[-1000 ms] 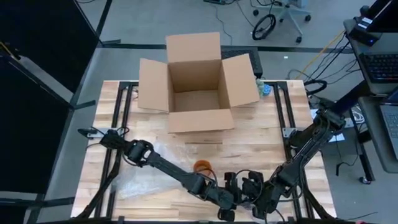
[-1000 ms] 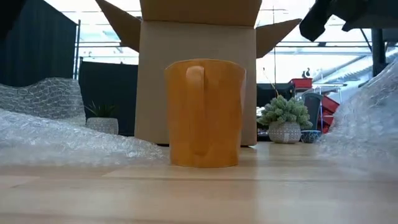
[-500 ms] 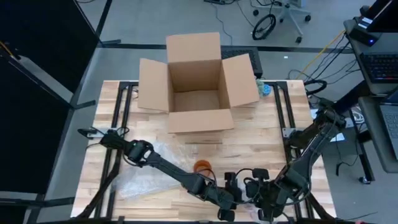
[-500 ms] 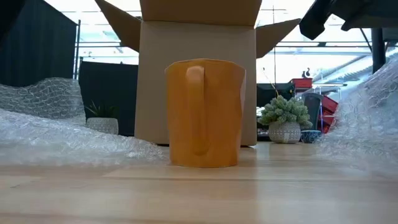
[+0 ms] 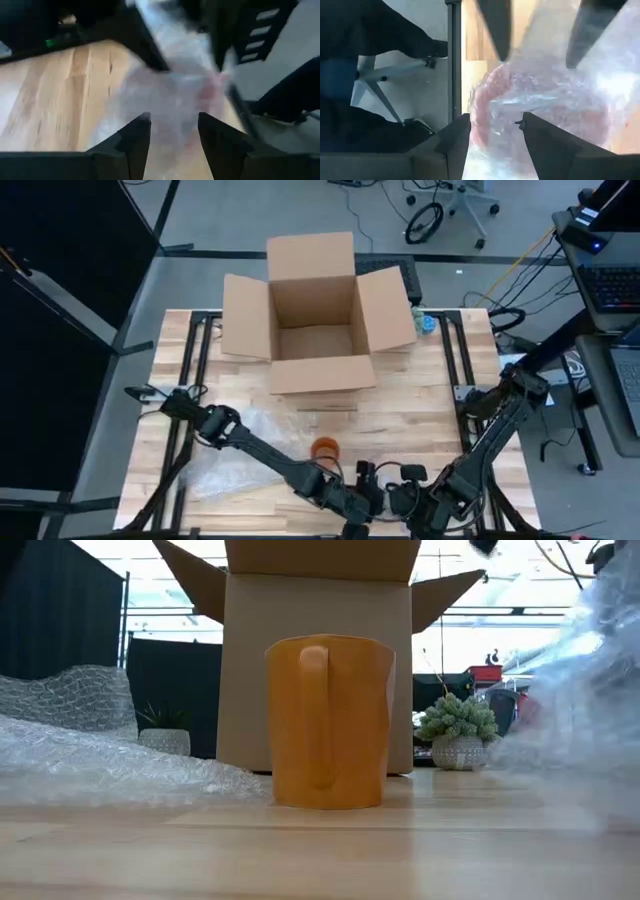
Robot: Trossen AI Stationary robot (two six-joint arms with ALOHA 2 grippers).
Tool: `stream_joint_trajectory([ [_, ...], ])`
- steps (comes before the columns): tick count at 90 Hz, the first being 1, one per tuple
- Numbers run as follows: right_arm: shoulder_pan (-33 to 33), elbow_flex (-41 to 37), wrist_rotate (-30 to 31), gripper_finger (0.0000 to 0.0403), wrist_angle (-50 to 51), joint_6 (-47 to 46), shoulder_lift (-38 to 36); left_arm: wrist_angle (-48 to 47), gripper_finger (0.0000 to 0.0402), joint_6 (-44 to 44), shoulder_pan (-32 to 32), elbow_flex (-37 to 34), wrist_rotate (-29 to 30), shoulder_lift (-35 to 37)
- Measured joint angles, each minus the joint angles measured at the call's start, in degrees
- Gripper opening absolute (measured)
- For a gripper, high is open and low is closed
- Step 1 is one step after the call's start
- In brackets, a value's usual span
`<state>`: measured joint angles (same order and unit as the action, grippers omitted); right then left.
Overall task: Wrap mug
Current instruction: Wrap the pink mug with the transparent bubble wrap
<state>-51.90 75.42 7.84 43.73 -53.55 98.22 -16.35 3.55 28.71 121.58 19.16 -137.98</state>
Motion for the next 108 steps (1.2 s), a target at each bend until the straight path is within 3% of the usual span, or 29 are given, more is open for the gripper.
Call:
stream_joint_trajectory([
  [19, -0.3, 0.0, 0.2, 0.0165, -0.1, -0.3, 0.4, 7.1, 0.0154, -1.0, -1.0, 0.0, 0.4, 0.0],
  [55, -0.1, 0.0, -3.4, 0.0164, 0.9, -2.1, -0.5, 4.6, 0.0154, 2.1, -3.1, 0.4, -0.7, -5.0],
  [72, 0.2, 0.2, -3.1, 0.0164, 2.4, -4.0, -4.7, 4.8, 0.0154, 2.2, -3.3, 0.4, -1.1, -5.1],
  [89, 0.4, 0.2, 5.6, 0.0164, 11.1, -10.8, -7.5, 5.2, 0.0154, 2.1, -3.3, 0.4, -1.1, -5.2],
  [108, 1.1, 0.1, 6.1, 0.0164, 11.7, -13.2, -2.7, 5.1, 0.0154, 2.1, -3.3, 0.4, -1.1, -5.2],
])
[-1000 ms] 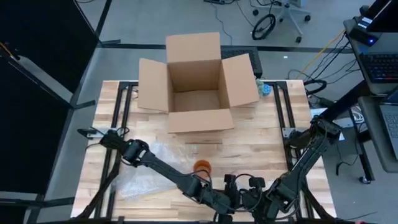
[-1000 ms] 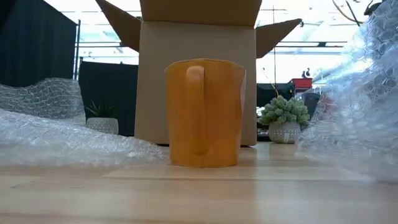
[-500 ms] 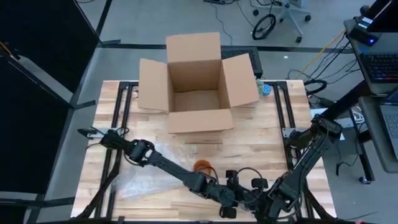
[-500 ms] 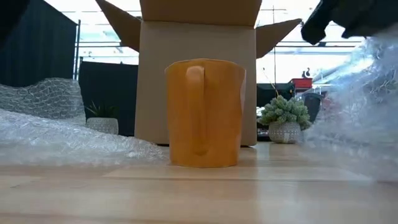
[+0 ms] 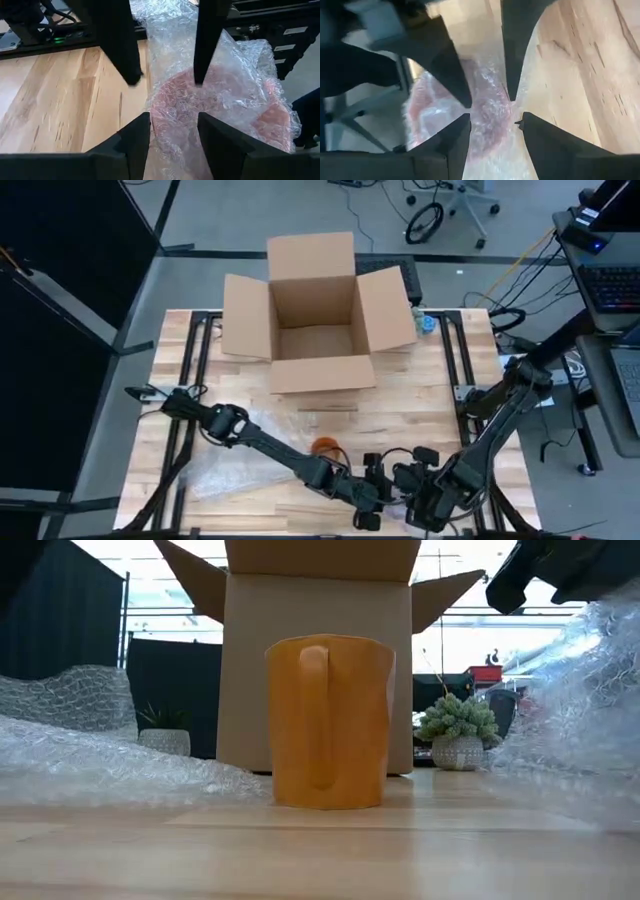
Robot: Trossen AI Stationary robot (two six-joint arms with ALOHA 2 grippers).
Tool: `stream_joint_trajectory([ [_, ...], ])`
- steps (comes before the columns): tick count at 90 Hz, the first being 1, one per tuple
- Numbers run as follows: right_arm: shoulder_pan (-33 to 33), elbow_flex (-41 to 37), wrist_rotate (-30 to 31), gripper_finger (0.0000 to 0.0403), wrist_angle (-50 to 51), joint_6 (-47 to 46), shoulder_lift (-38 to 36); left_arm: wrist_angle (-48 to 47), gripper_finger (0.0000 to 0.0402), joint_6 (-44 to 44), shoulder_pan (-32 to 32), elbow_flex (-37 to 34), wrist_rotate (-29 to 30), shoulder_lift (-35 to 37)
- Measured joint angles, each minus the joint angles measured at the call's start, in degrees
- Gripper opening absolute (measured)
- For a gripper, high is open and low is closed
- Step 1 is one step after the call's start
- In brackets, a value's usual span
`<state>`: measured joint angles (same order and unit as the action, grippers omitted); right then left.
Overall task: Wrap mug
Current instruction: Wrap the pink mug with the transparent bubble wrap
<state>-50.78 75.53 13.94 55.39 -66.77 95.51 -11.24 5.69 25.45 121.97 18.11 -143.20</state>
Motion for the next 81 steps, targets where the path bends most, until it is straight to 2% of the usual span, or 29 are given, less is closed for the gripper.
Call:
stream_joint_trajectory([
  [65, 0.2, 0.4, 0.7, 0.0164, -0.4, -4.1, 14.3, 0.0, 0.0154, 0.2, 0.2, 0.0, 0.1, -0.1],
  [74, 0.2, 0.4, 0.5, 0.0153, -0.4, -4.2, 14.4, 0.0, 0.0154, 0.3, 0.2, 0.0, 0.2, -0.1],
  [81, 0.2, 0.3, -0.2, 0.0122, -0.6, -3.9, 14.0, 0.0, 0.0154, 0.3, 0.2, 0.0, 0.2, -0.1],
])
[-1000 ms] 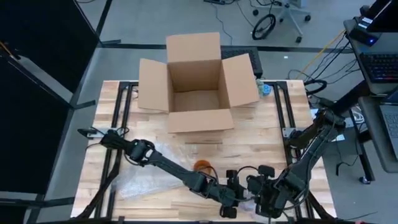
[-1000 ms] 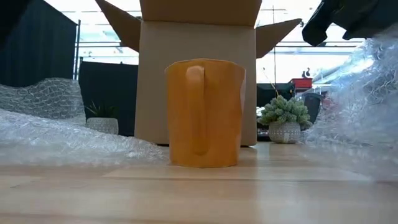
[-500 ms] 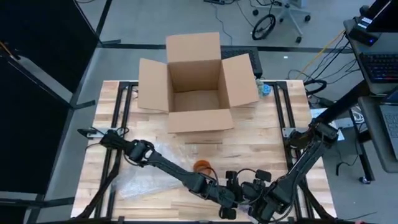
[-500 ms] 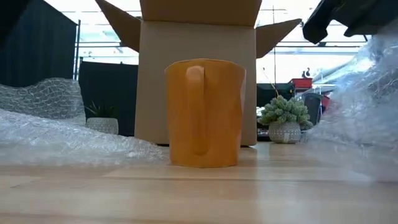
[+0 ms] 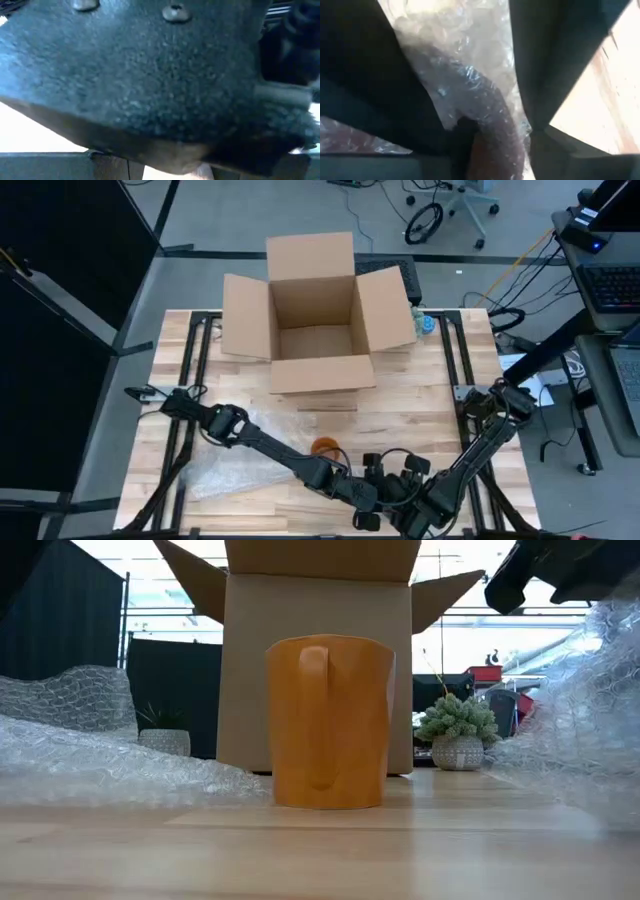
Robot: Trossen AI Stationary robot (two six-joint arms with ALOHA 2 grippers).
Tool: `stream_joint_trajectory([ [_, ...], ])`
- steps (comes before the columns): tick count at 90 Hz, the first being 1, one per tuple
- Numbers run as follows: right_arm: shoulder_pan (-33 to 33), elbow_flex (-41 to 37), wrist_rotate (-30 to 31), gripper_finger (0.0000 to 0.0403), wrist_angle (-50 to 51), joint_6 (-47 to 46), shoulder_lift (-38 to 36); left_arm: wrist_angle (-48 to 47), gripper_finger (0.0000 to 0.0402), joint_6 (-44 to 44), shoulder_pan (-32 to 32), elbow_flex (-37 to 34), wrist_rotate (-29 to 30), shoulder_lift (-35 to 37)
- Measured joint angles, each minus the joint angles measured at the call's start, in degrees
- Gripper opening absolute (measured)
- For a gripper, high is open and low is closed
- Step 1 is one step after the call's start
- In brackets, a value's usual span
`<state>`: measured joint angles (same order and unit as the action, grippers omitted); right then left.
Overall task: Wrap mug
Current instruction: Wrap the pink mug with the transparent bubble wrap
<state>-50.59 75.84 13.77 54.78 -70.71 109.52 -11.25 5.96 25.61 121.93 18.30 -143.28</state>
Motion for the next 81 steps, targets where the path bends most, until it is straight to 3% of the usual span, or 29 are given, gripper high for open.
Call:
stream_joint_trajectory([
  [12, 0.0, -0.3, -1.0, 0.003, 0.0, 0.3, -0.5, 0.1, 0.0154, 0.0, 0.0, 0.0, 0.0, 0.0],
  [18, 0.1, -0.3, -1.1, 0.002, 0.0, -0.5, -0.5, 0.1, 0.0154, 0.0, 0.0, 0.0, 0.0, 0.0],
  [26, 0.0, -0.3, -0.9, 0.0053, -0.2, 0.2, -0.5, 0.2, 0.0154, -0.6, 0.0, 0.0, 0.0, 0.0],
  [48, 0.0, -0.5, -0.9, 0.0224, 0.7, -0.1, -0.4, 0.0, 0.0154, -0.6, 0.0, 0.0, -0.1, 0.0],
  [56, 0.0, -0.4, -1.2, 0.0256, 1.0, -0.2, -0.4, 0.0, 0.0154, -0.4, 0.0, 0.0, -0.1, 0.0],
  [69, 0.0, -0.4, -1.8, 0.0246, 1.1, -0.7, -0.4, 0.0, 0.0154, -0.5, 0.0, 0.0, -0.1, 0.0],
  [81, 0.0, -0.4, -3.0, 0.0163, 0.2, -0.3, -0.4, 0.0, 0.0154, -0.5, 0.0, 0.0, -0.1, 0.0],
])
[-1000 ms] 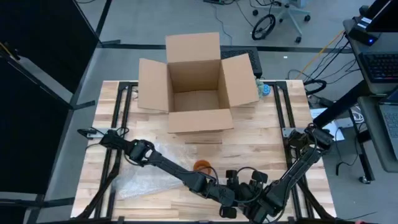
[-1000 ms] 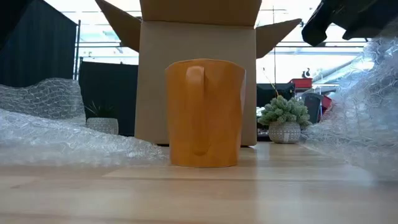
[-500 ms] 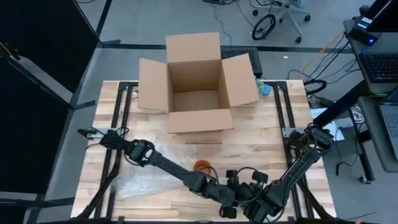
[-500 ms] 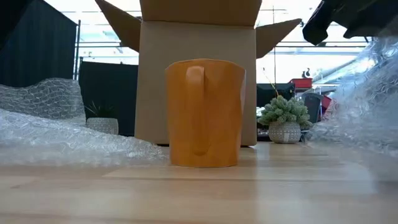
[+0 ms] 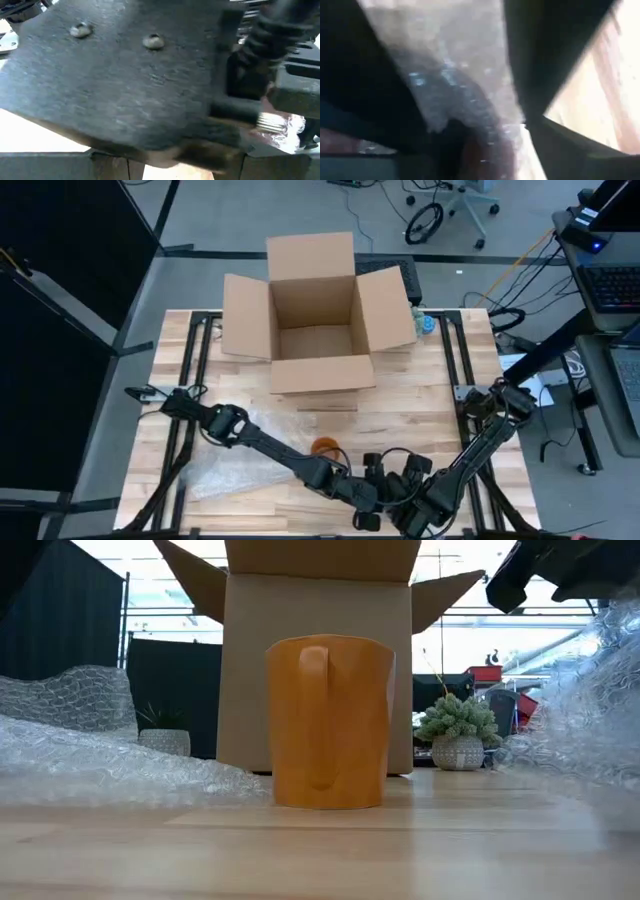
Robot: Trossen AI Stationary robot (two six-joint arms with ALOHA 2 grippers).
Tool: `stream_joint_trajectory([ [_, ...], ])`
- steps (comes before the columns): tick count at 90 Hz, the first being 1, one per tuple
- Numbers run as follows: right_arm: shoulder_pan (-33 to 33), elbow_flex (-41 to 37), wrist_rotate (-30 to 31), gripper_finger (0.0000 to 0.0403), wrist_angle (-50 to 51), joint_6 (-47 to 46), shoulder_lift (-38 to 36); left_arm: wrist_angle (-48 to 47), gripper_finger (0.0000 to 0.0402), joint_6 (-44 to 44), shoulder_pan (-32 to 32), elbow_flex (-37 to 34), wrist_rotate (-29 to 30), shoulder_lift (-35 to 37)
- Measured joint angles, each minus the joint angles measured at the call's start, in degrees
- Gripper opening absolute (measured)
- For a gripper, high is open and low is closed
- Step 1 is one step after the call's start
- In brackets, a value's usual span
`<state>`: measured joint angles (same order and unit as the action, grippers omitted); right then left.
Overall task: Wrap mug
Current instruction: Wrap the pink mug with the transparent bubble wrap
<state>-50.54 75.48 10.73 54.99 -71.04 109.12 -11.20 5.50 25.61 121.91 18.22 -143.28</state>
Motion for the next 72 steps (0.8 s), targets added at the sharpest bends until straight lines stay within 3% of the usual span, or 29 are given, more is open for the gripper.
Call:
stream_joint_trajectory([
  [14, 0.1, 0.0, -0.4, 0.0032, -0.8, 1.9, 0.0, 0.1, 0.0154, 0.5, 0.0, 0.0, 0.0, 0.0],
  [24, 0.4, 0.0, -0.8, 0.0021, -1.0, 2.0, -0.1, 0.1, 0.0154, 0.7, 0.0, 0.0, 0.1, 0.0],
  [37, 0.3, 0.0, -0.8, 0.0053, -1.4, 1.8, -0.7, 0.2, 0.0154, 0.0, 0.0, 0.0, -0.1, 0.0],
  [61, 0.3, -0.3, -1.8, 0.0185, -1.1, 2.0, -7.6, -0.1, 0.0154, -0.5, 0.0, 0.0, -0.2, 0.0],
  [72, 0.2, -0.4, -1.6, 0.0226, 1.3, 2.3, -11.3, -0.1, 0.0154, -0.4, 0.0, 0.0, 0.0, 0.0],
])
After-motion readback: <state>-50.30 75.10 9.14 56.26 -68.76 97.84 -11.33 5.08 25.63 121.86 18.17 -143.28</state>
